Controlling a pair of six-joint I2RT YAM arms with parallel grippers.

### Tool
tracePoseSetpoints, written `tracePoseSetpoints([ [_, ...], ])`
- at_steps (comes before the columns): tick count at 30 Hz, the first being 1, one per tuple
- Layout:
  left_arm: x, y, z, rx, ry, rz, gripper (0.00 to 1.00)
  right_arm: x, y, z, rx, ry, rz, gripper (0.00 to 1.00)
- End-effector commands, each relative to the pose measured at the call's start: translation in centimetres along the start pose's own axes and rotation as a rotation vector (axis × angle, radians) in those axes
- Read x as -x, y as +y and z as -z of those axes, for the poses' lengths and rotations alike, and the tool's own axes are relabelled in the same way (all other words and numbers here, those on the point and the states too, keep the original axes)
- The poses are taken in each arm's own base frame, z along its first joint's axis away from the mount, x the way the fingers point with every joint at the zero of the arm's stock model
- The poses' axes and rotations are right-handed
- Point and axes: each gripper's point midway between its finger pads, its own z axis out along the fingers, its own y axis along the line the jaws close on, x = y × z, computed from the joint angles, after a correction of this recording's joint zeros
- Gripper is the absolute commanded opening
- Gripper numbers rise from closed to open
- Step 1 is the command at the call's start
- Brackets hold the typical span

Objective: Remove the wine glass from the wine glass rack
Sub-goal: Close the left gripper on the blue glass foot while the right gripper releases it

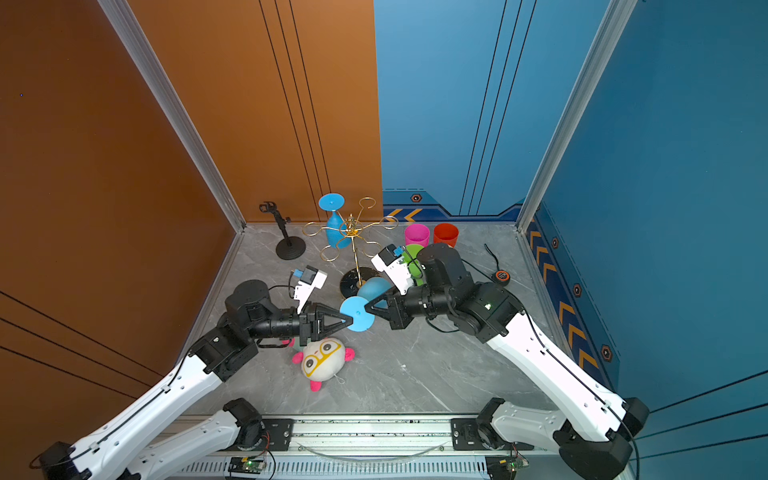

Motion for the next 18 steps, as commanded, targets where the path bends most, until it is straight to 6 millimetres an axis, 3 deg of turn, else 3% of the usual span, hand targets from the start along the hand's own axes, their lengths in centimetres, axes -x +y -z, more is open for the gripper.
tracePoseSetpoints([
  [1,0.2,-0.9,0.0,-0.034,-0.005,-0.046,0.02,0.1,-0.5,-0.6,0.008,-0.004,-0.018,0.00],
  [5,0.2,-1.0,0.1,-0.031,-0.014,-0.058,0.00,0.0,-0.6,-0.1,0.017,-0.010,-0.034,0.01],
  [11,-0.4,-0.7,0.3,-0.024,-0.011,-0.066,0.00,-0.3,-0.4,0.4,0.043,-0.009,-0.061,0.18],
  [12,-0.5,-0.5,0.3,-0.017,-0.009,-0.067,0.00,0.0,-1.2,0.8,0.027,-0.026,-0.078,0.20],
  [18,-1.4,0.5,0.8,0.070,0.028,-0.095,0.00,0.4,-1.7,2.3,0.035,-0.058,-0.116,0.32],
])
